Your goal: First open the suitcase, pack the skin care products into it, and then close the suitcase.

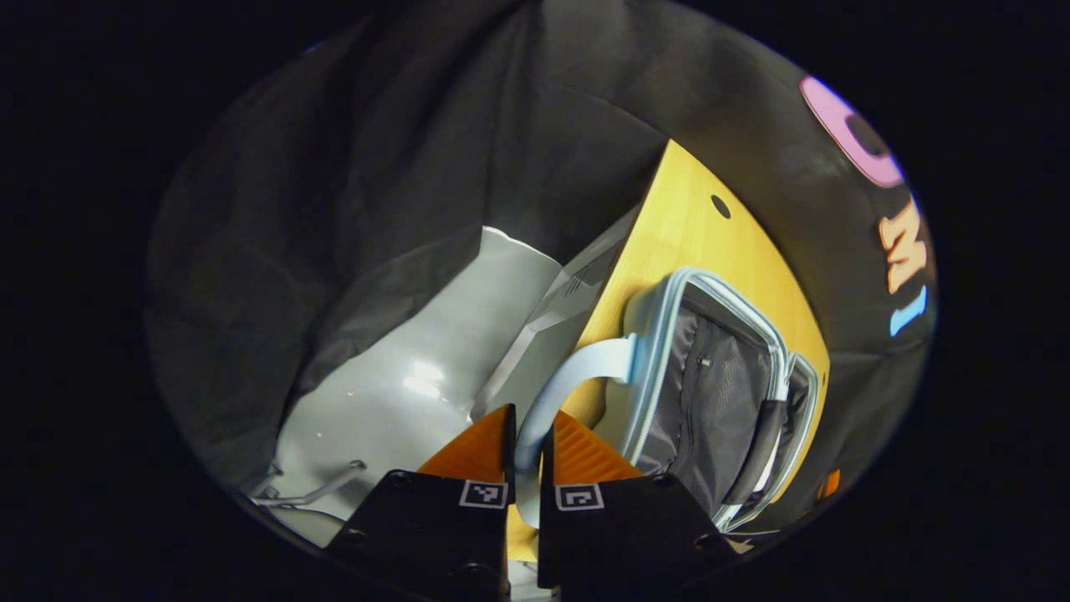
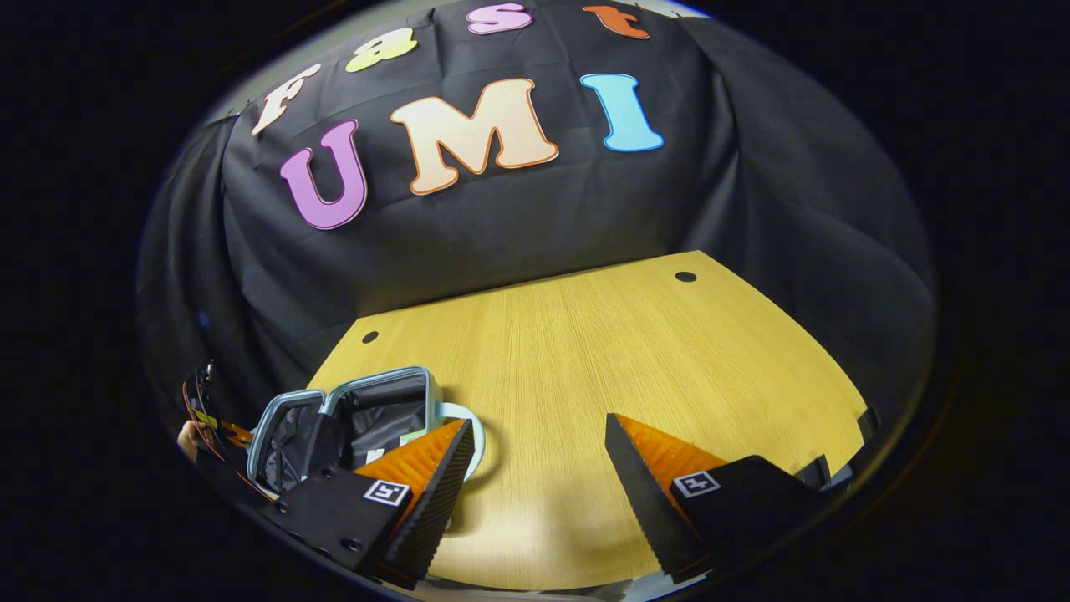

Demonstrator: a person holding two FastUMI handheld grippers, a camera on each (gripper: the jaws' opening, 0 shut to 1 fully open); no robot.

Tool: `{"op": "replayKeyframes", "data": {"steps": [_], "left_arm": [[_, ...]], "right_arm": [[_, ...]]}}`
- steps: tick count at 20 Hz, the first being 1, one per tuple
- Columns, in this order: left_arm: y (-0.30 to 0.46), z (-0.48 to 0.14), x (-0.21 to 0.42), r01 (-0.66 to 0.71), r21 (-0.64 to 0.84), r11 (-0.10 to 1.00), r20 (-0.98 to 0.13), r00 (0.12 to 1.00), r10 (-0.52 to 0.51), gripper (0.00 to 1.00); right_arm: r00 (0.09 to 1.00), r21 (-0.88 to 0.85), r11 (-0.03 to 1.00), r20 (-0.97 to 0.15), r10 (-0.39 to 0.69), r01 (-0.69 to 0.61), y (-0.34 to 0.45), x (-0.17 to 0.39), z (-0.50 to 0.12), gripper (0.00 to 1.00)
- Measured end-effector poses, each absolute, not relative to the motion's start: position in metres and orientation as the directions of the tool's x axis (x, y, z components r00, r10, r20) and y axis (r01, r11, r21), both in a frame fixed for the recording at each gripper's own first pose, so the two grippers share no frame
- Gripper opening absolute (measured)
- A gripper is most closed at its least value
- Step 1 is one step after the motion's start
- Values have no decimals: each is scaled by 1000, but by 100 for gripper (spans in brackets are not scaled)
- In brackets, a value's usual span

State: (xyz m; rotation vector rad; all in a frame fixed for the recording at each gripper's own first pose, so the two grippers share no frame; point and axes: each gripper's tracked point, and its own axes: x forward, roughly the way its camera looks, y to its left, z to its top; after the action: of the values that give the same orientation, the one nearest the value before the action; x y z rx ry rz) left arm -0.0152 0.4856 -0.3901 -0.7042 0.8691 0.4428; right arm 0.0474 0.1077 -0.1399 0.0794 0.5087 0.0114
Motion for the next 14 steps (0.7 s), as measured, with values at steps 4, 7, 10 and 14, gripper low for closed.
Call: {"op": "replayKeyframes", "data": {"steps": [4,7,10,14], "left_arm": [[480,-372,-13,-605,-324,727,-809,576,119,6],[471,-337,-9,-583,-408,703,-752,651,104,4],[457,-294,-2,-545,-508,667,-677,731,83,4],[429,-230,3,-447,-574,687,-570,820,57,3]], "right_arm": [[868,91,996,-494,46,-1,109,45,-146,98],[867,86,996,-496,48,-7,105,41,-147,98],[863,95,995,-501,64,-18,103,39,-148,98],[861,100,994,-501,88,-44,101,38,-146,98]]}}
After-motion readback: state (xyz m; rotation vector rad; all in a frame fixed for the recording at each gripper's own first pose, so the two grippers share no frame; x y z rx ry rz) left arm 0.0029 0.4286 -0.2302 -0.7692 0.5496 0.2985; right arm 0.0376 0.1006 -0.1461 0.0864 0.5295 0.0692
